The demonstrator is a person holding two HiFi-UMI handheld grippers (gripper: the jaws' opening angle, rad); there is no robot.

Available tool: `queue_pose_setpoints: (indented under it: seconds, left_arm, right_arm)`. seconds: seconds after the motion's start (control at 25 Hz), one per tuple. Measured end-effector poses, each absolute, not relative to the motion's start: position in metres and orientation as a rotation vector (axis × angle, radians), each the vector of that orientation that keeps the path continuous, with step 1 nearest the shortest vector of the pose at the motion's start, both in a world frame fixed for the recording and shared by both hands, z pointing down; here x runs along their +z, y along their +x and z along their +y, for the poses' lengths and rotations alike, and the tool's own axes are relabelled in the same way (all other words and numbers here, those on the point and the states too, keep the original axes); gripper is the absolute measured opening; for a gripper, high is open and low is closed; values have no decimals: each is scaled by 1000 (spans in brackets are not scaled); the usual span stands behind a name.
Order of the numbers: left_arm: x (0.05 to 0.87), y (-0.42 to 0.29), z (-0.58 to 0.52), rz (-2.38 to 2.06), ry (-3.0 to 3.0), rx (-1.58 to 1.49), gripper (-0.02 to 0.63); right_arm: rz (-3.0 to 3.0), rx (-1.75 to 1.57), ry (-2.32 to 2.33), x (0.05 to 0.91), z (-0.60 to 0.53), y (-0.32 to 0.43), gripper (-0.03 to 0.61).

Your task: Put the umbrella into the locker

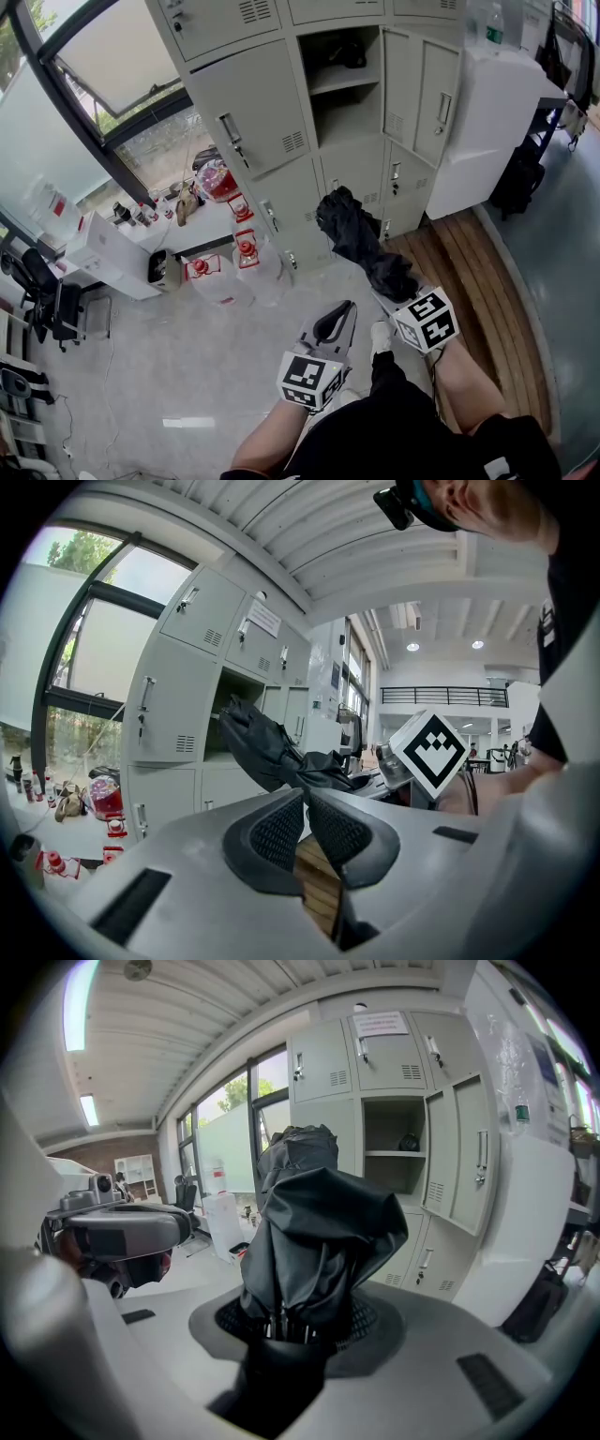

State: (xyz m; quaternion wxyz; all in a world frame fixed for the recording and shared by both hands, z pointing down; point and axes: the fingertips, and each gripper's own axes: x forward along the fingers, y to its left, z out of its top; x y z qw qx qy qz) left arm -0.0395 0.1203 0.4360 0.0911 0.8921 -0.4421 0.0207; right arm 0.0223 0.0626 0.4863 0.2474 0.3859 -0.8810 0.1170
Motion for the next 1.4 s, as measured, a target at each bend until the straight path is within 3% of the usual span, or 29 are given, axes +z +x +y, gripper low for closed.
queue_pose_setpoints:
  seconds: [1.4]
  left_arm:
    - [453, 16, -108, -1256, 2609, 92, 29]
  right_arm:
    - [-2293, 317, 1027, 515, -174, 75, 218]
